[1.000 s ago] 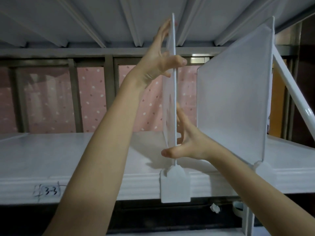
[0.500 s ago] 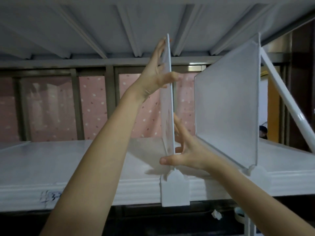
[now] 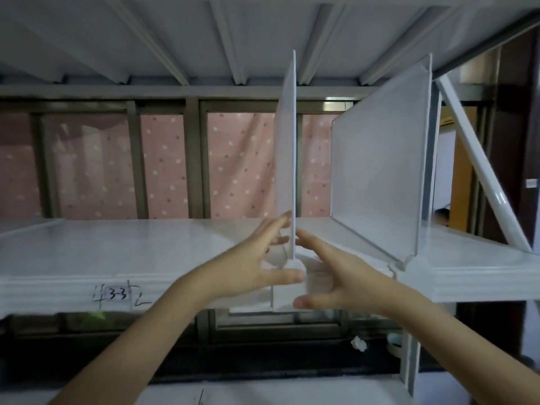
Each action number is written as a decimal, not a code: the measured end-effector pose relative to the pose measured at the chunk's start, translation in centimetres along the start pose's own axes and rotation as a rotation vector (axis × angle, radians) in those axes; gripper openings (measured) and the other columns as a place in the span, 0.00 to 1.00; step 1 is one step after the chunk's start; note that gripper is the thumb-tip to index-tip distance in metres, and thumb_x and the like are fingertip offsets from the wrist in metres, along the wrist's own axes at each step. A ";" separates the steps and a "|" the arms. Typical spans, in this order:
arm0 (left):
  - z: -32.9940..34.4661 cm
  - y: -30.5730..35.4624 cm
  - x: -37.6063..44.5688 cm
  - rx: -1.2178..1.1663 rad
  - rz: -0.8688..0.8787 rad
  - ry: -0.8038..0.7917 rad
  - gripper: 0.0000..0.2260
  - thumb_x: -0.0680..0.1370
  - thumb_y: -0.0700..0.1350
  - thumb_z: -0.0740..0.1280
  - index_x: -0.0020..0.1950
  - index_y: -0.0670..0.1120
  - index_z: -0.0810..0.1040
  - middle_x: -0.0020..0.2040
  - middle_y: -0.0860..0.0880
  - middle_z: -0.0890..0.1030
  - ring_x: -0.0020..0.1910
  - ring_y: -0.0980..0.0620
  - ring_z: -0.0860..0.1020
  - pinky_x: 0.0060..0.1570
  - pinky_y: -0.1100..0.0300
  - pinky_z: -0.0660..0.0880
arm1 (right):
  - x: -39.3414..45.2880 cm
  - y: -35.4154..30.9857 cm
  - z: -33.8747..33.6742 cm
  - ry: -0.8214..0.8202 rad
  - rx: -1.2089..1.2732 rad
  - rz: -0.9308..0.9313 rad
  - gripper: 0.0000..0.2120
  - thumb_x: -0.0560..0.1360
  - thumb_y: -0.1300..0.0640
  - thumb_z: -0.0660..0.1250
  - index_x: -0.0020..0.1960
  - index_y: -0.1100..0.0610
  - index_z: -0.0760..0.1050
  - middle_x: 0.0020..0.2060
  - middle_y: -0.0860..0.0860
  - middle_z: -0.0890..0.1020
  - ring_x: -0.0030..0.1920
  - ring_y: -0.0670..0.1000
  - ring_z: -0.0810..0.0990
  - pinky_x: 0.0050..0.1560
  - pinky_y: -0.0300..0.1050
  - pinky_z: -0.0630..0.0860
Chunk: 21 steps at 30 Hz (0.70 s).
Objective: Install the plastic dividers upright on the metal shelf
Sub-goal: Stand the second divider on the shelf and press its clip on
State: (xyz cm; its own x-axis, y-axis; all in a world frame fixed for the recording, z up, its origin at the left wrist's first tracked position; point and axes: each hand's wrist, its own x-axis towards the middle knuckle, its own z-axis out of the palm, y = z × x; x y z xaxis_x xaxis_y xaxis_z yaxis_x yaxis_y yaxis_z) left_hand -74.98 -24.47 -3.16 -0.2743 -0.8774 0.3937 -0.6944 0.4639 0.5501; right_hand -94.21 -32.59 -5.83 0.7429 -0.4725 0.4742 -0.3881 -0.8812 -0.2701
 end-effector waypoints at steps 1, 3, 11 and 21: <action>0.8 -0.6 -0.9 0.102 -0.016 -0.018 0.44 0.70 0.62 0.71 0.77 0.64 0.46 0.73 0.67 0.57 0.70 0.66 0.62 0.64 0.70 0.65 | -0.4 -0.2 0.2 0.012 -0.105 -0.016 0.51 0.64 0.32 0.68 0.78 0.44 0.47 0.73 0.42 0.65 0.71 0.42 0.65 0.69 0.43 0.66; 2.0 -1.1 -2.1 0.335 -0.024 -0.012 0.46 0.69 0.66 0.70 0.76 0.64 0.42 0.72 0.65 0.60 0.69 0.63 0.63 0.67 0.64 0.65 | -1.2 -0.3 1.0 0.060 -0.286 -0.067 0.50 0.64 0.31 0.66 0.78 0.50 0.52 0.70 0.47 0.69 0.68 0.47 0.69 0.66 0.43 0.68; 5.5 -2.4 -2.6 0.919 0.088 0.400 0.42 0.58 0.60 0.80 0.67 0.42 0.73 0.64 0.48 0.78 0.62 0.50 0.77 0.65 0.58 0.67 | -1.5 1.3 4.3 0.397 -0.715 -0.193 0.46 0.53 0.39 0.80 0.63 0.62 0.73 0.58 0.55 0.81 0.59 0.55 0.80 0.62 0.47 0.72; 7.1 -4.7 -2.1 0.958 0.213 0.653 0.31 0.58 0.52 0.82 0.54 0.36 0.81 0.55 0.42 0.83 0.58 0.42 0.80 0.60 0.52 0.66 | -1.4 2.2 5.6 0.560 -0.605 -0.292 0.32 0.64 0.51 0.77 0.61 0.63 0.68 0.55 0.59 0.81 0.58 0.60 0.80 0.59 0.48 0.69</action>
State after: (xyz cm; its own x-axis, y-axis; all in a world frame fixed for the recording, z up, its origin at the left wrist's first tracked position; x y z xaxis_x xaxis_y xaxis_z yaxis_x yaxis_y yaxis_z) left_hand -75.85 -25.68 -11.85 -0.2453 -0.4350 0.8664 -0.9684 0.0681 -0.2400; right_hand -93.07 -33.81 -11.75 0.5424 -0.0257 0.8397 -0.5652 -0.7507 0.3421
